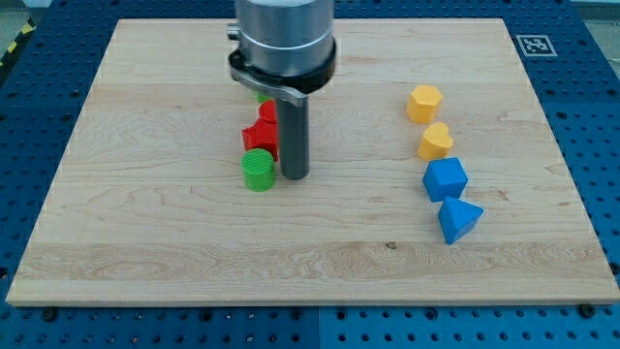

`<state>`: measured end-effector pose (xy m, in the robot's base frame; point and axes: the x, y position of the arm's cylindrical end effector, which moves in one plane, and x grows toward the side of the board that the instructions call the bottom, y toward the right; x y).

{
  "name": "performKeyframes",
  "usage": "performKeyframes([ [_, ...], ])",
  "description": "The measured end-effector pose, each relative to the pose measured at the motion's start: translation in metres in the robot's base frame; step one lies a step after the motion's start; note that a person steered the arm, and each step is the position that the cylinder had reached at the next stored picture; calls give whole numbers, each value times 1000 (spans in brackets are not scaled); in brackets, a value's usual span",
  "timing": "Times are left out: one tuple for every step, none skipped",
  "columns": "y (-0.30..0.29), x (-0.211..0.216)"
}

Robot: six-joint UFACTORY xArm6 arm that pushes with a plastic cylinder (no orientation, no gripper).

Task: Push the red star along with red circle to the left a bit

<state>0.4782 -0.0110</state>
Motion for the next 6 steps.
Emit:
performKeyframes([
  [17,-4],
  [7,-20],
  [-10,-43],
  [-33,-55],
  [-43,-66],
  [-44,-70],
])
